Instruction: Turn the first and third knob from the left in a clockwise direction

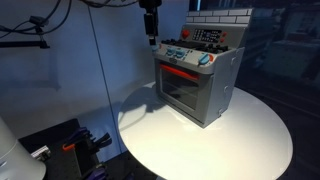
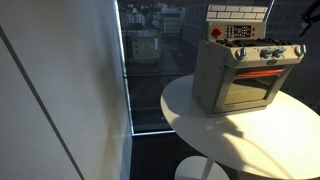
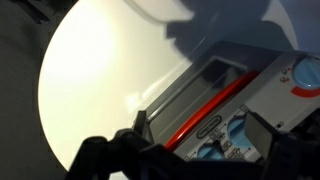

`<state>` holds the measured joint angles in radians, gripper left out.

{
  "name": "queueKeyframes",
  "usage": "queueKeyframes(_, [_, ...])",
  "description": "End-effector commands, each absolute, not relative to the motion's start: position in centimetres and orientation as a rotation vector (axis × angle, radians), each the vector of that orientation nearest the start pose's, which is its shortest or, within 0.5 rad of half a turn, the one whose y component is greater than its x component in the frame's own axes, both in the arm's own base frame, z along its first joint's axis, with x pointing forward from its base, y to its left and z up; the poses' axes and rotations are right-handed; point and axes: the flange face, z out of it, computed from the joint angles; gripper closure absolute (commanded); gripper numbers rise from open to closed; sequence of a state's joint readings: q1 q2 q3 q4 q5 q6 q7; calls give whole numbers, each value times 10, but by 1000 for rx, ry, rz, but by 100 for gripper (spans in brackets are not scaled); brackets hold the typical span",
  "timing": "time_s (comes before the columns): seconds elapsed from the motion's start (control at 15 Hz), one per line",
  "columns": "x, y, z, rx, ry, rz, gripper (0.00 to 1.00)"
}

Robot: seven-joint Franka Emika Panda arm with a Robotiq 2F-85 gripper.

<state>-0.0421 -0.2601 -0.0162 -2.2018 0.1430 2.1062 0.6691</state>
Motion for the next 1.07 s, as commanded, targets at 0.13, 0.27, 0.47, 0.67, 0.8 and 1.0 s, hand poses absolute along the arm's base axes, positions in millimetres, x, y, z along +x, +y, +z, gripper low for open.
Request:
queueKeyframes(0.13, [497,-18,528,-2904,1011,-123,0])
queueKeyframes(0.27, [498,-18,532,-2936,990,-122,0])
queueKeyframes(0.47, [500,-18,535,-2966,964,-121,0])
queueKeyframes(0.67, [495,-16,528,-2947,991,-139,0])
queueKeyframes(0.8, [495,-15,527,-2950,990,-136,0])
queueKeyframes(1.0, [496,-15,526,-2951,989,-133,0])
